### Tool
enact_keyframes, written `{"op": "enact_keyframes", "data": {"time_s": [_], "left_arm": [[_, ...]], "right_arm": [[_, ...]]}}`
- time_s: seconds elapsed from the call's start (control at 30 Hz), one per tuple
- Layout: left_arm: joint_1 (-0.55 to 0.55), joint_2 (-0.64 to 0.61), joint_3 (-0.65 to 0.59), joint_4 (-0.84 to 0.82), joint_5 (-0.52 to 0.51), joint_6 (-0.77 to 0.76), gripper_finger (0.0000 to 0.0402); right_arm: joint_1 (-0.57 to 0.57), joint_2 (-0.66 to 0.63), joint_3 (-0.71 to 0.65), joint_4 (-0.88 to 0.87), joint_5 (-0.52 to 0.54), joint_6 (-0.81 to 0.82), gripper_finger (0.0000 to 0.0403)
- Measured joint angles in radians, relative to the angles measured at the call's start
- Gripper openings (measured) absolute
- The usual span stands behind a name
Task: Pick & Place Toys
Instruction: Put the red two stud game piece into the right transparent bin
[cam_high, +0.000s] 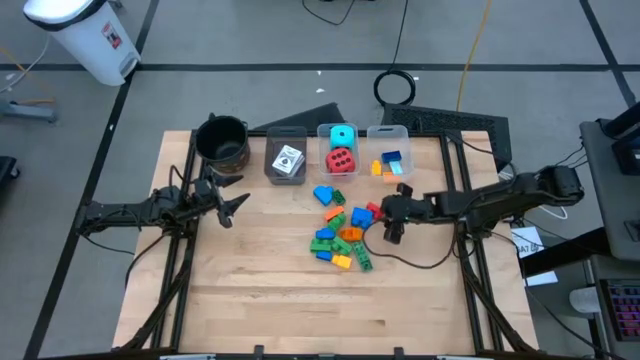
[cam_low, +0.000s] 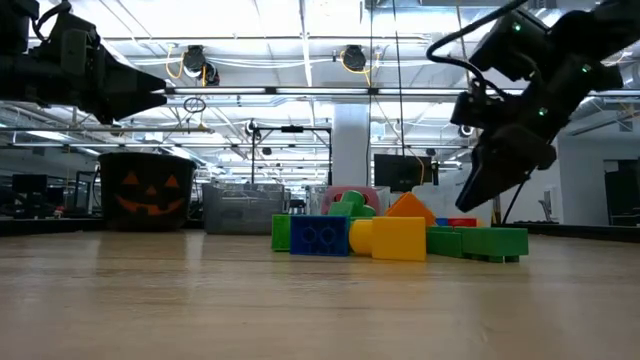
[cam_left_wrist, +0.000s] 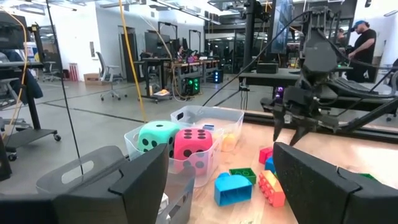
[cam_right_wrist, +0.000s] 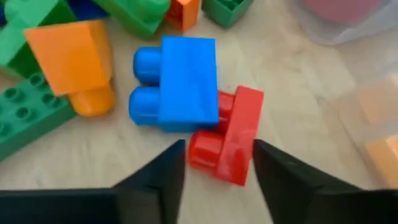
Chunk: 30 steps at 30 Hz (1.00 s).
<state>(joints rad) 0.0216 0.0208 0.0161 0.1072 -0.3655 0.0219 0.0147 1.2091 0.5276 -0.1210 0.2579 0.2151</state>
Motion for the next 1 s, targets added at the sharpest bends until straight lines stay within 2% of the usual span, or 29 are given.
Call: {"op": "enact_keyframes", "data": {"time_s": [0.17, 0.27, 0.37, 0.53, 0.63, 0.87, 1.0], "left_arm": [[0.000, 0.000, 0.000, 0.001, 0.000, 0.000, 0.0292], [0.000, 0.000, 0.000, 0.000, 0.000, 0.000, 0.0292], [0.000, 0.000, 0.000, -0.001, 0.000, 0.000, 0.0292], [0.000, 0.000, 0.000, 0.000, 0.000, 0.000, 0.0292], [0.000, 0.000, 0.000, 0.000, 0.000, 0.000, 0.0292], [0.000, 0.000, 0.000, 0.000, 0.000, 0.000, 0.0292], [0.000, 0.000, 0.000, 0.000, 0.000, 0.000, 0.0292]], "right_arm": [[-0.002, 0.000, -0.045, 0.050, -0.048, 0.031, 0.0248], [-0.002, 0.000, -0.064, 0.084, -0.043, 0.028, 0.0275], [-0.002, 0.000, -0.108, 0.197, -0.046, 0.011, 0.0289], [-0.002, 0.002, -0.162, 0.304, -0.040, -0.091, 0.0290], [-0.002, 0.003, -0.168, 0.310, 0.003, -0.122, 0.0284], [-0.004, -0.008, -0.166, 0.342, 0.009, -0.196, 0.0279], [-0.042, 0.018, -0.166, 0.350, 0.016, -0.214, 0.0278]]}}
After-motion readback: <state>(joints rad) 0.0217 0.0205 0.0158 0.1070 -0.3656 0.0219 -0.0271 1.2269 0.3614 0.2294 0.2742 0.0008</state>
